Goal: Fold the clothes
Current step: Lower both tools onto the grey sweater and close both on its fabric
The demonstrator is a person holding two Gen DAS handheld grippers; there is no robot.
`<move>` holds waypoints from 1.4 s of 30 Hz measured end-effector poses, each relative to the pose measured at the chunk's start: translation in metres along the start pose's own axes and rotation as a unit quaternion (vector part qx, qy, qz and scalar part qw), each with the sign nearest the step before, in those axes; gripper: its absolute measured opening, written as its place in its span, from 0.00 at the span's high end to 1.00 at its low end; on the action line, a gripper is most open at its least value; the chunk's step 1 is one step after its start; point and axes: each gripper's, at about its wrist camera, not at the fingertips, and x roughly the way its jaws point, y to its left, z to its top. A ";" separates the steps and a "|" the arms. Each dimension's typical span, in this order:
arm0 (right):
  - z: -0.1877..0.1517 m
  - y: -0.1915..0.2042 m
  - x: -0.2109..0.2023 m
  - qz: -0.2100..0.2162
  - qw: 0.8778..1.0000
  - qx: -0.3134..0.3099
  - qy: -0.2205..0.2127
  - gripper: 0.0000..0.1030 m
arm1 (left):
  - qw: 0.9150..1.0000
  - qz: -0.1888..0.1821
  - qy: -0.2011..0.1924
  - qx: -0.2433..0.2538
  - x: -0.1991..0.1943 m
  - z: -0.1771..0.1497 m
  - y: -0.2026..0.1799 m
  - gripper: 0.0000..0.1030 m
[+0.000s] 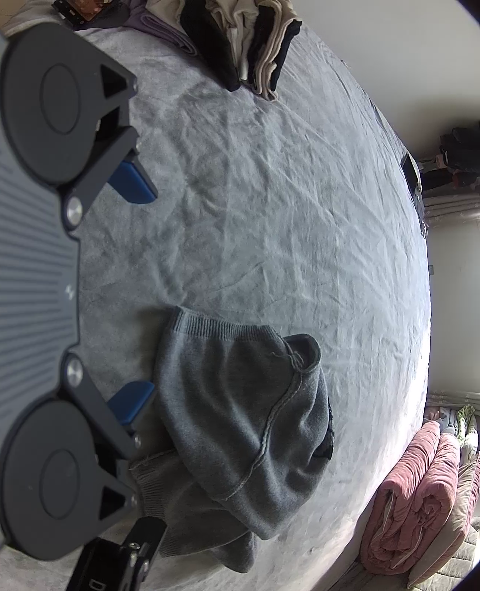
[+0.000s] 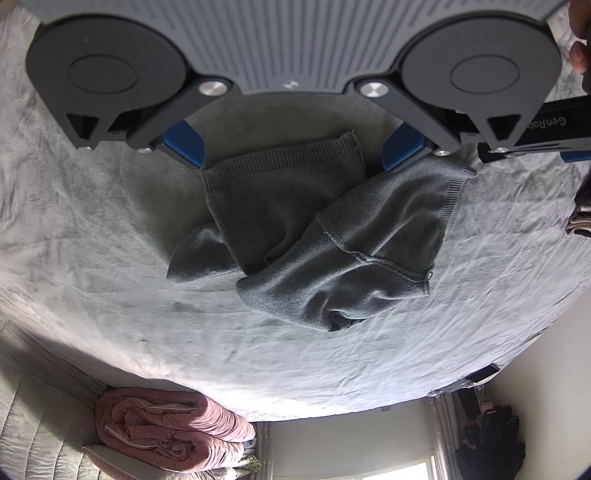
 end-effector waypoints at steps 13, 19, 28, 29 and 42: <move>0.041 -0.002 0.001 -0.006 1.000 -0.003 -0.018 0.00 | 1.000 -0.012 0.006 0.014 0.013 0.034 -0.015 0.01; 0.046 -0.017 0.029 0.007 0.999 0.017 -0.027 0.00 | 0.998 -0.066 0.000 -0.023 0.042 0.046 -0.012 0.00; 0.034 -0.030 0.086 0.018 0.999 0.014 0.038 0.00 | 0.996 -0.081 0.016 0.016 0.093 0.025 -0.025 0.00; 0.034 -0.029 0.088 0.017 0.999 0.010 0.039 0.00 | 0.996 -0.077 0.021 0.026 0.097 0.023 -0.028 0.00; 0.014 -0.024 0.109 -0.010 0.995 -0.040 0.091 0.00 | 0.995 -0.090 0.000 0.047 0.101 0.013 -0.026 0.00</move>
